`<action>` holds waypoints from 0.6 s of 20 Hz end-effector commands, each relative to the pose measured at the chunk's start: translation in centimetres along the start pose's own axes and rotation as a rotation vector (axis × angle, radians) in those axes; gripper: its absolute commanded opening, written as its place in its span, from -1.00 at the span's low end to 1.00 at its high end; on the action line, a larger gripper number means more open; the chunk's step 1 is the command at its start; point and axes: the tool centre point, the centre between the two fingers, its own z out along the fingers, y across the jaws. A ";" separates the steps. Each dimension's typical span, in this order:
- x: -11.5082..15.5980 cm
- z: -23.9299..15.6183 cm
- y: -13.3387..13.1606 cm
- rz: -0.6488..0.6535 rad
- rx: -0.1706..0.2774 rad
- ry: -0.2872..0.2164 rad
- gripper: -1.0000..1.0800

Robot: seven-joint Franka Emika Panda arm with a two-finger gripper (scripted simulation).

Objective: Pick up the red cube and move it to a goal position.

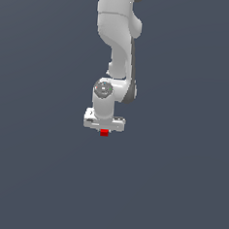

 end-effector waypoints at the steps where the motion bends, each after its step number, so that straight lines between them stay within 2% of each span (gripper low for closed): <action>1: 0.0 -0.2 -0.1 0.000 0.000 0.001 -1.00; 7: -0.1 -2.1 -0.5 0.000 0.000 0.001 -1.00; 12: -0.2 -5.1 -1.2 0.000 0.000 0.001 -1.00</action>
